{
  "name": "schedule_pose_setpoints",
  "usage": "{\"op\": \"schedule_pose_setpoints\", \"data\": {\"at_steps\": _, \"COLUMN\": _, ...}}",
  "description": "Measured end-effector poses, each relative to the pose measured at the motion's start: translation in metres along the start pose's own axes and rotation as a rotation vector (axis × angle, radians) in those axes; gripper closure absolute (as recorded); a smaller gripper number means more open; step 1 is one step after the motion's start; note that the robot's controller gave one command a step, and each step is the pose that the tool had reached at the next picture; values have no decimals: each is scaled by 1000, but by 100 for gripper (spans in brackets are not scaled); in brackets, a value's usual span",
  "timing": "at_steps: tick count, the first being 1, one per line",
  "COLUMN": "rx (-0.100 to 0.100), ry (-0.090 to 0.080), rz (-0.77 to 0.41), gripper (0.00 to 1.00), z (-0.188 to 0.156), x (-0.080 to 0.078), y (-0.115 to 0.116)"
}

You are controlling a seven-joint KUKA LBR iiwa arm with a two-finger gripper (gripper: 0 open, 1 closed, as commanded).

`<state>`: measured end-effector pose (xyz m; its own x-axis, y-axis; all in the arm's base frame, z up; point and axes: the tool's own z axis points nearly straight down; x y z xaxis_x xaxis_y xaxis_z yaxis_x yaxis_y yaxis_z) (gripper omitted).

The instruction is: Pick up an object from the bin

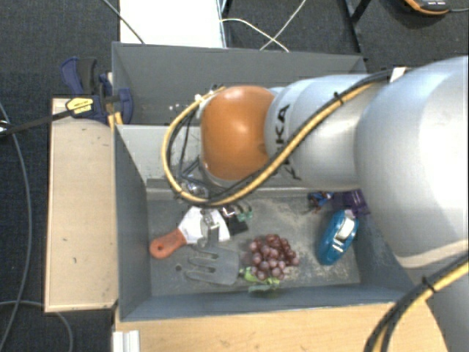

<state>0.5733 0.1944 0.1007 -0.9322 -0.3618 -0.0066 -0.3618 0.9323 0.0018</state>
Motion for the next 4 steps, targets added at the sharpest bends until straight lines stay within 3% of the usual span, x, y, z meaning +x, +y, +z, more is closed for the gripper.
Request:
{"op": "schedule_pose_setpoints", "data": {"at_steps": 1, "rx": -1, "ry": -10, "rz": -182, "gripper": 0, "z": 31, "x": -16, "y": 57}}
{"op": "schedule_pose_setpoints", "data": {"at_steps": 2, "rx": -1, "ry": -2, "rz": -262, "gripper": 100, "z": 30, "x": -12, "y": -13}}
{"op": "schedule_pose_setpoints", "data": {"at_steps": 4, "rx": -1, "ry": -2, "rz": -258, "gripper": 100, "z": 30, "x": -12, "y": -13}}
